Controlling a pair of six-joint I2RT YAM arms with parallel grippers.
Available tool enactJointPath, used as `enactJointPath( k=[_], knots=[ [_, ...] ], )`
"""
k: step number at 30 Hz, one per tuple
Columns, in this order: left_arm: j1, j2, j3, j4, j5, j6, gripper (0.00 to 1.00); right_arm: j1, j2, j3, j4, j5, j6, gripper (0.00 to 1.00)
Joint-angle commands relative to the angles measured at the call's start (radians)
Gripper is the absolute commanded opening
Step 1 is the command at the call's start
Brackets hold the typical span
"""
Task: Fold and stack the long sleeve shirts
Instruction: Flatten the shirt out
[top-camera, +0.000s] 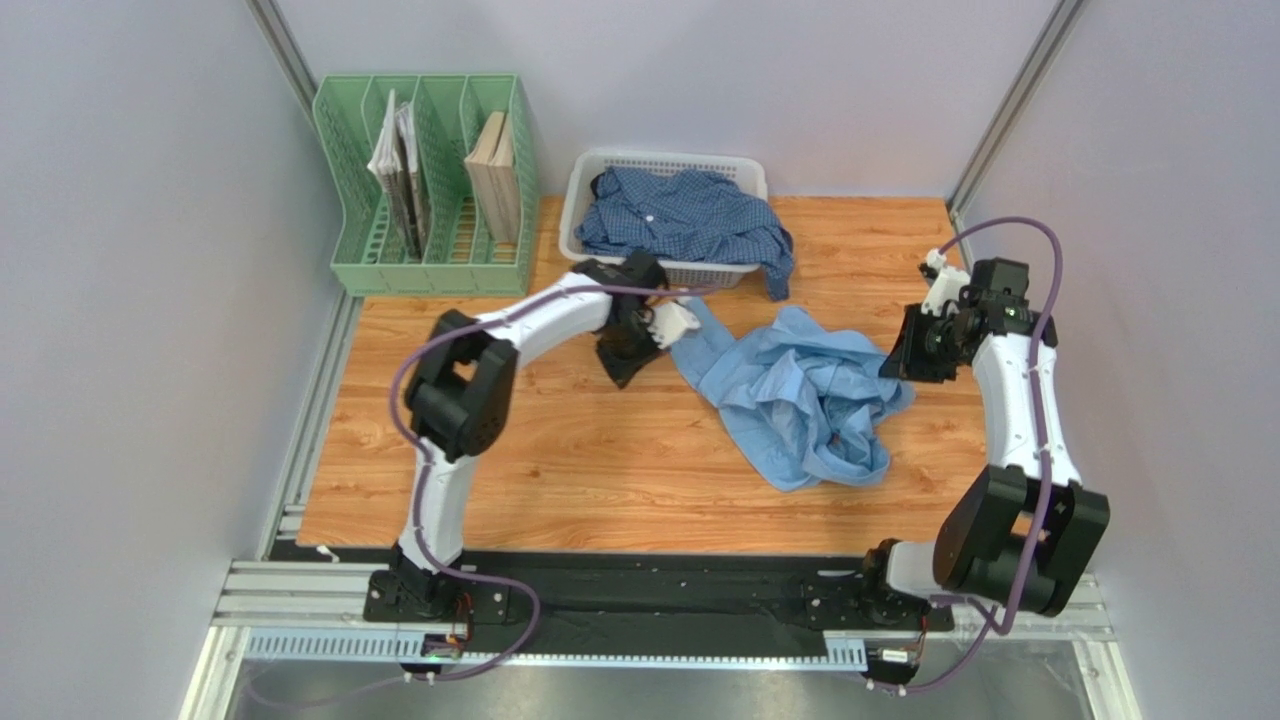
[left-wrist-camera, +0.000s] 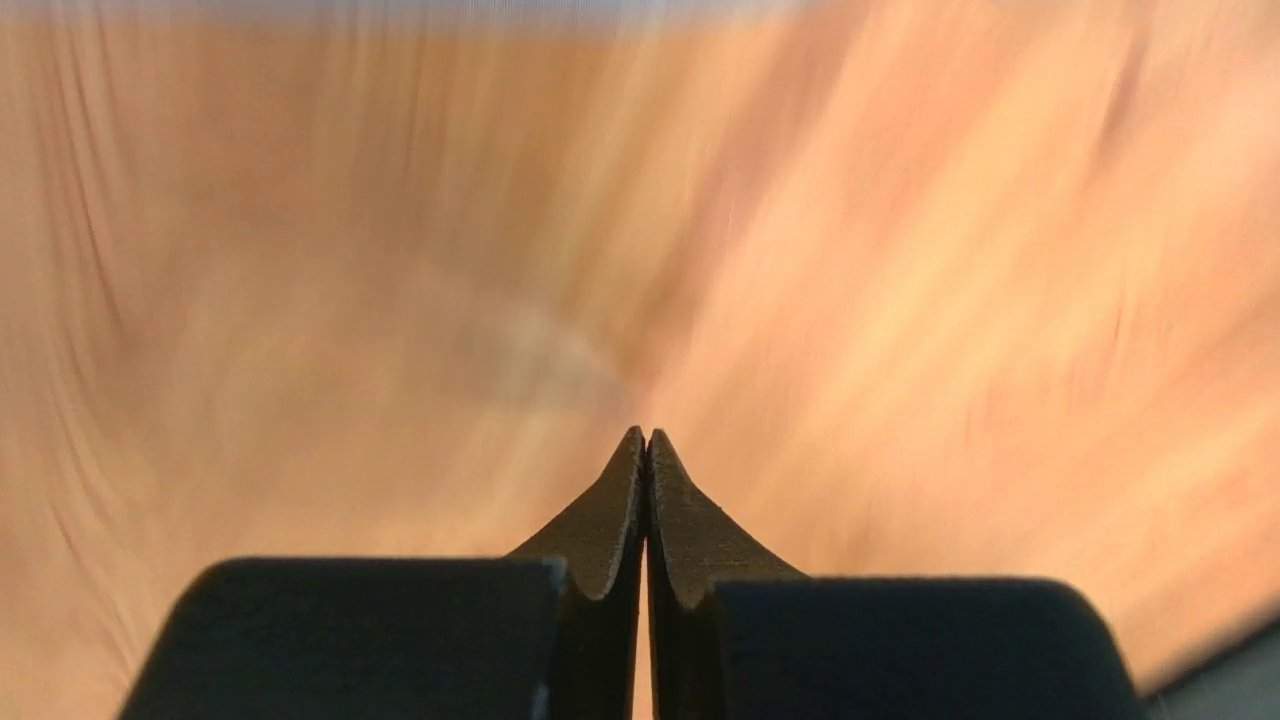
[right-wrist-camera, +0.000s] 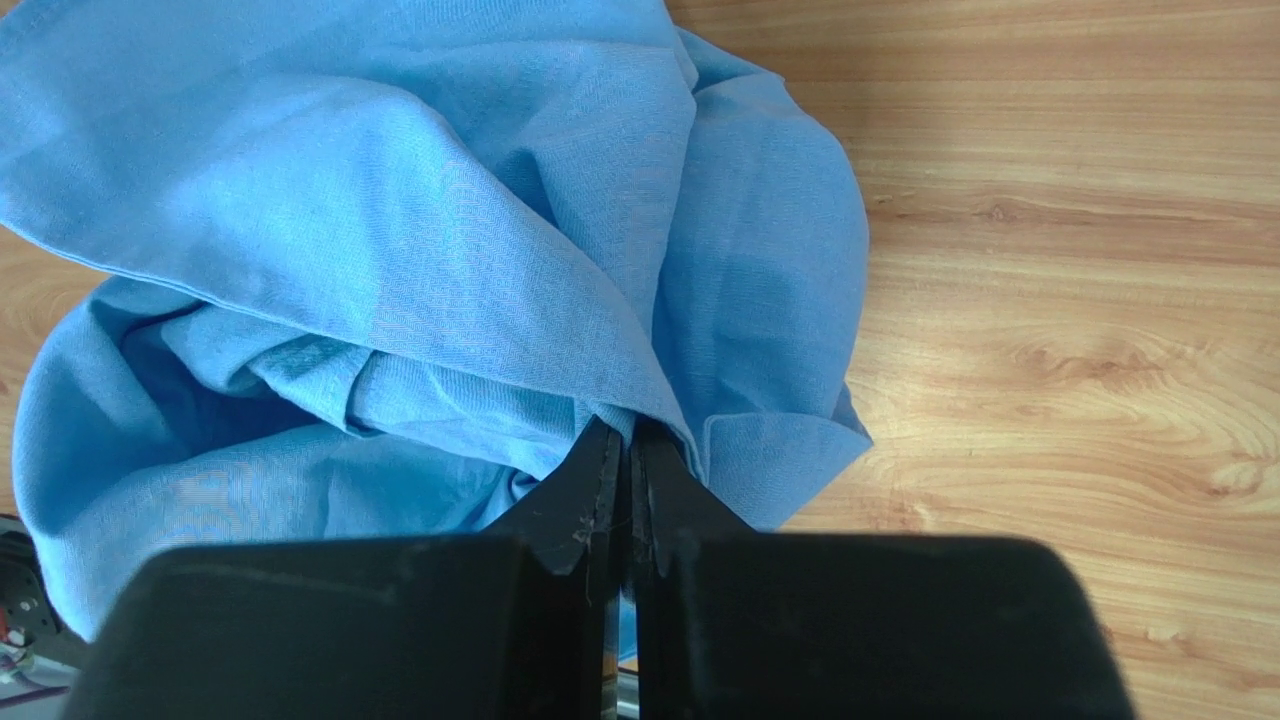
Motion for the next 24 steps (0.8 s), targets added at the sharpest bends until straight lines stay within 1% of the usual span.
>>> enactJointPath(
  k=[1, 2, 3, 4, 5, 6, 7, 8, 9, 10, 11, 12, 13, 14, 16, 18, 19, 21, 23, 24],
  knots=[
    [0.149, -0.391, -0.217, -0.031, 0.079, -0.019, 0.00, 0.004, 0.076, 0.063, 0.088, -0.031, 0.023, 0.05],
    [0.168, -0.433, -0.285, -0.030, 0.074, -0.002, 0.00, 0.007, 0.099, 0.071, 0.111, -0.031, 0.029, 0.10],
    [0.198, -0.469, -0.314, -0.034, 0.059, 0.005, 0.00, 0.011, 0.152, 0.082, 0.119, -0.027, 0.033, 0.14],
    [0.215, -0.526, -0.339, -0.036, 0.054, 0.013, 0.00, 0.013, 0.180, 0.115, 0.122, -0.022, 0.030, 0.20],
    [0.229, -0.546, -0.378, -0.037, 0.065, 0.021, 0.00, 0.011, 0.205, 0.135, 0.107, -0.019, 0.021, 0.37],
    [0.240, -0.560, -0.391, -0.054, 0.130, 0.062, 0.00, 0.010, 0.246, 0.164, 0.081, -0.020, 0.003, 0.44],
    [0.237, -0.576, -0.399, -0.062, 0.160, 0.077, 0.00, 0.004, 0.253, 0.210, 0.047, -0.034, -0.056, 0.49],
    [0.239, -0.577, -0.391, -0.072, 0.194, 0.081, 0.02, -0.016, 0.245, 0.221, 0.001, -0.081, -0.071, 0.68],
    [0.239, -0.579, -0.382, -0.074, 0.278, 0.078, 0.16, -0.032, 0.228, 0.223, -0.016, -0.117, -0.084, 0.86],
    [0.239, -0.579, -0.364, -0.068, 0.316, 0.070, 0.27, -0.044, 0.170, 0.221, -0.031, -0.156, -0.126, 0.99],
    [0.239, -0.582, -0.356, -0.041, 0.355, 0.053, 0.43, -0.053, 0.138, 0.214, -0.079, -0.237, -0.161, 1.00],
    [0.239, -0.586, -0.348, -0.022, 0.417, 0.027, 0.69, -0.053, 0.107, 0.208, -0.108, -0.279, -0.196, 1.00],
    [0.239, -0.585, -0.339, -0.001, 0.447, 0.015, 0.72, -0.052, 0.043, 0.195, -0.160, -0.330, -0.268, 1.00],
    [0.239, -0.583, -0.336, 0.048, 0.485, 0.006, 0.87, -0.047, 0.015, 0.165, -0.173, -0.420, -0.288, 1.00],
    [0.236, -0.551, -0.307, 0.082, 0.508, 0.007, 0.88, -0.026, -0.036, 0.139, -0.185, -0.468, -0.308, 1.00],
    [0.228, -0.484, -0.266, 0.107, 0.507, 0.012, 0.88, 0.034, -0.039, 0.137, -0.197, -0.493, -0.309, 1.00],
    [0.228, -0.461, -0.221, 0.119, 0.508, -0.001, 0.88, 0.052, -0.030, 0.140, -0.196, -0.497, -0.301, 1.00],
    [0.220, -0.375, -0.175, 0.177, 0.484, -0.033, 0.89, 0.126, -0.017, 0.142, -0.188, -0.468, -0.266, 1.00],
    [0.196, -0.315, -0.083, 0.208, 0.440, -0.086, 0.89, 0.196, 0.001, 0.138, -0.188, -0.435, -0.258, 1.00],
    [0.187, -0.250, -0.048, 0.213, 0.423, -0.109, 0.89, 0.218, 0.004, 0.122, -0.184, -0.416, -0.250, 0.99]
  ],
)
